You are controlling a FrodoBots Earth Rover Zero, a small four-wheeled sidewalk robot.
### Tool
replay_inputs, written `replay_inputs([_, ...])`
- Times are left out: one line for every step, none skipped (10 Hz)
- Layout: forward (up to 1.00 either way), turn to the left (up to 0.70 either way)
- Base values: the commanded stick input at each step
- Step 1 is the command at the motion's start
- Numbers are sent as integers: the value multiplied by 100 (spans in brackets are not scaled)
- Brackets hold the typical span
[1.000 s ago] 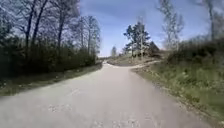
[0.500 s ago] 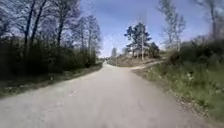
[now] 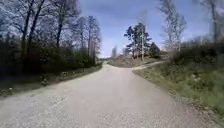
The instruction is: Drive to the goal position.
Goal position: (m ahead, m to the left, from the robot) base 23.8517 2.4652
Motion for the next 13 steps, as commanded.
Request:
replay_inputs([85, 0])
replay_inputs([85, 0])
replay_inputs([85, 0])
replay_inputs([85, 0])
replay_inputs([85, 0])
replay_inputs([85, 0])
replay_inputs([85, 0])
replay_inputs([85, 0])
replay_inputs([85, 0])
replay_inputs([85, 0])
replay_inputs([85, 0])
replay_inputs([85, 0])
replay_inputs([85, 0])
